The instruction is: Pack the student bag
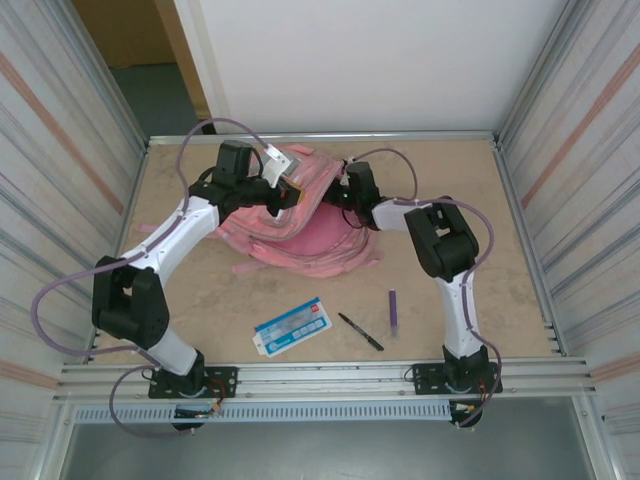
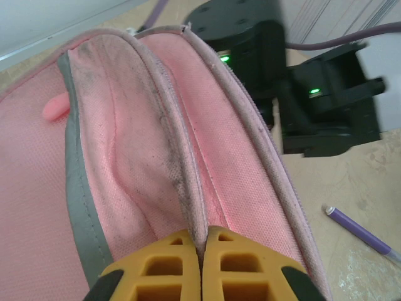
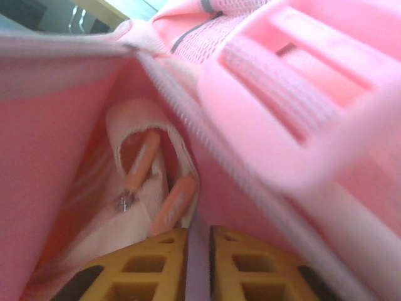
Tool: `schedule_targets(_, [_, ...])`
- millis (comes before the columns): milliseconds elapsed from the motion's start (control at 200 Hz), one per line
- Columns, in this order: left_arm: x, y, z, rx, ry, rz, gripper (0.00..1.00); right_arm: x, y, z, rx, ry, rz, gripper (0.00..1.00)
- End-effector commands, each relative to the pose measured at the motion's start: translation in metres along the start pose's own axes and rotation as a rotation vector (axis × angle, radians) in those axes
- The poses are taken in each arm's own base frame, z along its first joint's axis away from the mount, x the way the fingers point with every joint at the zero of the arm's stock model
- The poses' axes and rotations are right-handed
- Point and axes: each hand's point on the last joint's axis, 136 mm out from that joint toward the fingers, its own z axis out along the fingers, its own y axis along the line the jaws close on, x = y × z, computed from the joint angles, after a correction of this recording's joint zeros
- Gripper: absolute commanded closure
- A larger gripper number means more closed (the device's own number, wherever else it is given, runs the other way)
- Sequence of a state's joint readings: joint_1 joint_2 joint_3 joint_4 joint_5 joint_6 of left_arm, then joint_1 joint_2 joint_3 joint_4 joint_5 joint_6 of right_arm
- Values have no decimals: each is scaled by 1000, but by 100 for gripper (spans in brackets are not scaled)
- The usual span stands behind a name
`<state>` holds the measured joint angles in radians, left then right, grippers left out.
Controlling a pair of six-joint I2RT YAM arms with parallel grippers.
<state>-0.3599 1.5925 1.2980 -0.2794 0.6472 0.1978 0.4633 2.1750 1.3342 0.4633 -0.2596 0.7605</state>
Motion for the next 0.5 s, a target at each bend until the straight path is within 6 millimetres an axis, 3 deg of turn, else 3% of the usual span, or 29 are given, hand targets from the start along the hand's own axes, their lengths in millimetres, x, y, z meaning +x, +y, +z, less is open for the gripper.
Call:
schedule_targets(0, [-20,10,-2,-17,-59,85,100,-41,23,-44,-60,-81,22,81])
schedule_targets(130, [-10,29,10,-76,-25,77,100,-47,25,-87,-87,-74,51,80])
schedule_targets(276, [5,39,22,-88,-5,24,97,-35,27,-133,-67,-36,9,76])
schedule_targets(341, [13,39,27,-79,7,-9,86,-21,25,-154,-13,-6,-57,72])
schedule_targets(421, [28,44,29,-115,37,-79,61,-5,21,-179,72,34,-116,67])
schedule_targets(496, [43,46,21,-206,60,-127,55,19,22,-200,110,158,-24,63])
